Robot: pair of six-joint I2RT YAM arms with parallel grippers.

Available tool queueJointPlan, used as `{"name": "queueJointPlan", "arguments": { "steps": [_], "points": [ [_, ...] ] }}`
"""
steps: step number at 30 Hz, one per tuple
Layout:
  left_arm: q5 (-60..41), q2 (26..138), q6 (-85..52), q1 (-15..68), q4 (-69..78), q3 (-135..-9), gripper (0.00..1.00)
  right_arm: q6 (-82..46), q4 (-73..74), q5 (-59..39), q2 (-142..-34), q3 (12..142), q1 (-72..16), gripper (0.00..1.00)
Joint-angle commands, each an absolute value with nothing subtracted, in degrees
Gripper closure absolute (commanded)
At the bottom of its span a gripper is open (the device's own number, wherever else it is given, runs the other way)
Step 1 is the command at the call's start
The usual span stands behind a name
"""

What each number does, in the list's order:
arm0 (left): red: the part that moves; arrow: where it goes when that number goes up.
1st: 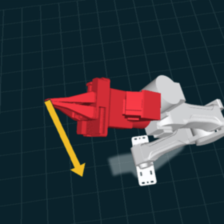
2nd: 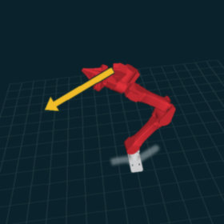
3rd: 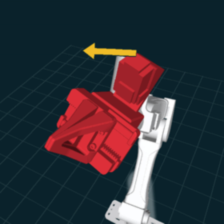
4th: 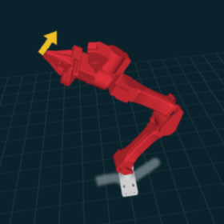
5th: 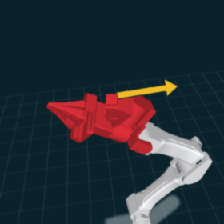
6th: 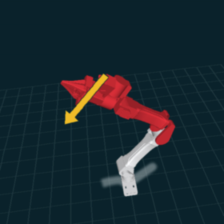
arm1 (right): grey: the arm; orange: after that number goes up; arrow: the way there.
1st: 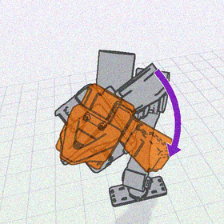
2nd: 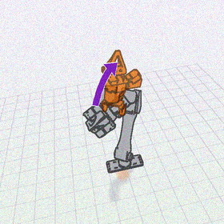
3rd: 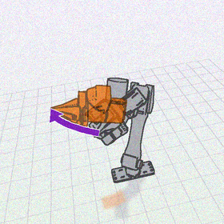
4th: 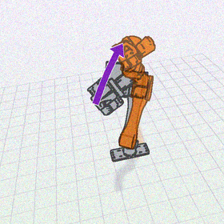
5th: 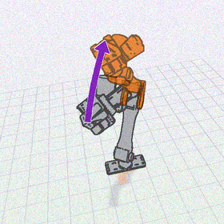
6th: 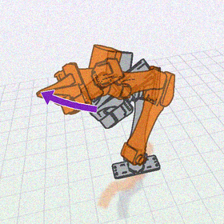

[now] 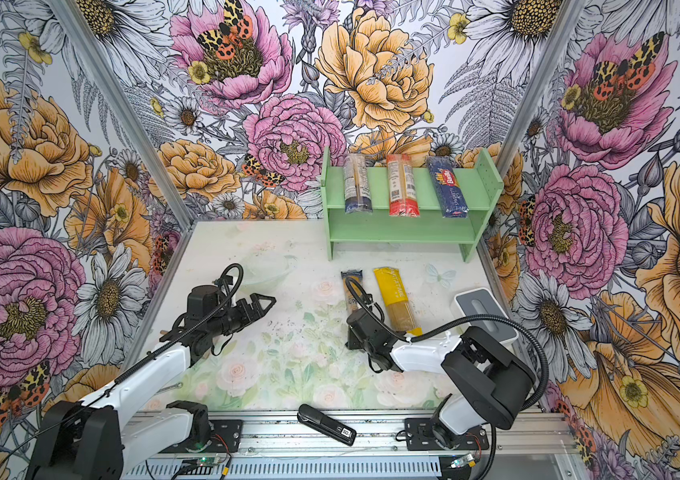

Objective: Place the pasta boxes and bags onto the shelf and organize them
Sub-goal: 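Close the right gripper on the blue end of the blue-and-gold bag, then lift the blue-and-gold bag upright with the right gripper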

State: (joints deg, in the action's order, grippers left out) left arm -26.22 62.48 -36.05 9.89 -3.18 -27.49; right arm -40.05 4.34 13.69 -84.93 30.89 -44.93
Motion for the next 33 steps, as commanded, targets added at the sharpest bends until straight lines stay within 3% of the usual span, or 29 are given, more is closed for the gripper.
{"name": "queueJointPlan", "arguments": {
  "steps": [1, 7, 19, 33],
  "points": [
    [-25.79, 61.61, -35.34, 10.33, -2.90, -28.21, 0.01, -40.05, 1.77, 13.58, -82.56, 30.91, -44.70, 0.90],
    [-25.50, 61.69, -35.49, 10.42, -2.85, -28.20, 0.01, -39.52, 1.30, 12.88, -79.44, 30.90, -43.99, 1.00],
    [-25.31, 61.60, -35.42, 10.55, -3.09, -28.39, 0.01, -36.99, 0.79, -0.30, -72.39, 31.98, -36.61, 1.00],
    [-25.38, 61.43, -35.38, 10.66, -2.74, -27.95, 0.01, -35.95, 0.34, -3.26, -65.33, 33.87, -32.57, 1.00]
  ]
}}
